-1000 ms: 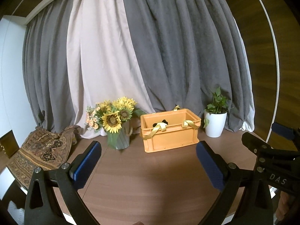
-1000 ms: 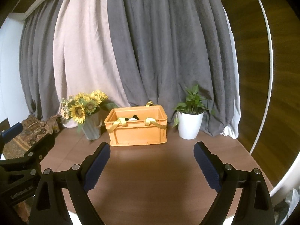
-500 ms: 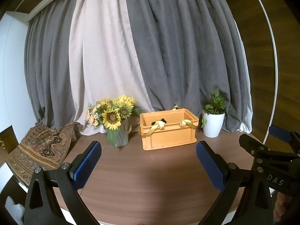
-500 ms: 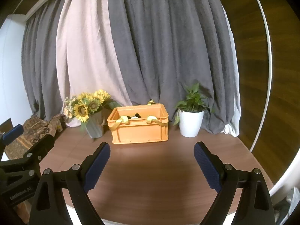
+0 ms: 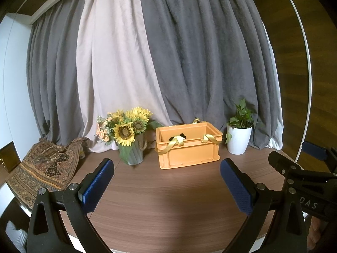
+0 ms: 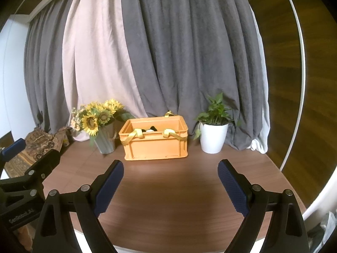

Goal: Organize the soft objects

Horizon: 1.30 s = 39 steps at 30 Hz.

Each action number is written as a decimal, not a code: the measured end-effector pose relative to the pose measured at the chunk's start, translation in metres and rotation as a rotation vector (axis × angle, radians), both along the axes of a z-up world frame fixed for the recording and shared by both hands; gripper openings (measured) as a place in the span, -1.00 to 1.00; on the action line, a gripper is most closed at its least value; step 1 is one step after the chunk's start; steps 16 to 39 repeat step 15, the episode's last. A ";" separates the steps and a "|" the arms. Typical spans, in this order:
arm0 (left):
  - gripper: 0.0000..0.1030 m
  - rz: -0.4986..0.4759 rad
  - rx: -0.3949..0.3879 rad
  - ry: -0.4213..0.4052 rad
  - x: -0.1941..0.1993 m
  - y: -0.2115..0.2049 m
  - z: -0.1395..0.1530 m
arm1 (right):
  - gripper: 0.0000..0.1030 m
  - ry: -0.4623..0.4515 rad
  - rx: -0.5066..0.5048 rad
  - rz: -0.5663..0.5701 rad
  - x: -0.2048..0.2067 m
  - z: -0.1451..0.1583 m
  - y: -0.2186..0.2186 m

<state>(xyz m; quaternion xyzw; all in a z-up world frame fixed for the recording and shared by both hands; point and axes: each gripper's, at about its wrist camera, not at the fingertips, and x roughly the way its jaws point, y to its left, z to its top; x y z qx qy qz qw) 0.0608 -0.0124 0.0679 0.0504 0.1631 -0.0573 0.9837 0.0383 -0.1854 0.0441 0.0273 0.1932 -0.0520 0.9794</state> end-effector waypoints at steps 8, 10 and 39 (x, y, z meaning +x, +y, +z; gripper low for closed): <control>1.00 0.000 -0.001 0.002 0.000 0.001 0.000 | 0.79 0.001 -0.002 -0.004 0.000 0.000 0.002; 1.00 0.000 -0.002 0.004 0.000 0.001 -0.001 | 0.79 0.001 0.000 -0.003 0.000 0.000 0.001; 1.00 0.000 -0.002 0.005 0.002 0.001 -0.001 | 0.79 0.009 0.000 -0.004 0.001 -0.002 -0.003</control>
